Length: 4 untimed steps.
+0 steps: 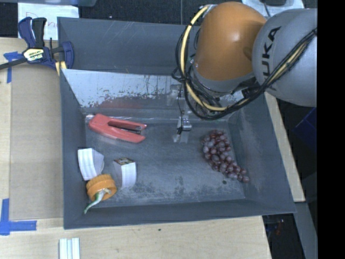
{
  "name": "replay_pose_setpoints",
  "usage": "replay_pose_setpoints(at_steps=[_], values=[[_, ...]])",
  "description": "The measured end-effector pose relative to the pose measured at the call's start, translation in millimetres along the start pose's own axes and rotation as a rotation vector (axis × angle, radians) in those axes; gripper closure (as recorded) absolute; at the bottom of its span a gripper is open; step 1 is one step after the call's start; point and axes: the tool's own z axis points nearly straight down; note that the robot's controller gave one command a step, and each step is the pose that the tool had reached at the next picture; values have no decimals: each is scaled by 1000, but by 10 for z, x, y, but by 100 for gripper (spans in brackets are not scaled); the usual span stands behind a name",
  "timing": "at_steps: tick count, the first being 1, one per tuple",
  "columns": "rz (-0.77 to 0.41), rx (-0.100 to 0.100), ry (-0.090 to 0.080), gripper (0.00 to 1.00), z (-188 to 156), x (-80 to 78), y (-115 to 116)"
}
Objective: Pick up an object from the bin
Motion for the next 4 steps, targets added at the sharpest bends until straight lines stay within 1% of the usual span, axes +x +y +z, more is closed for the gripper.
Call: replay_pose_setpoints(at_steps=[1,2,3,4], values=[[2,-1,-9,0,-52,-13,-3],[111,-2,-11,0,609,-127,424],[3,-2,-20,0,638,-146,984],[218,-3,-9,0,884,-182,1097]])
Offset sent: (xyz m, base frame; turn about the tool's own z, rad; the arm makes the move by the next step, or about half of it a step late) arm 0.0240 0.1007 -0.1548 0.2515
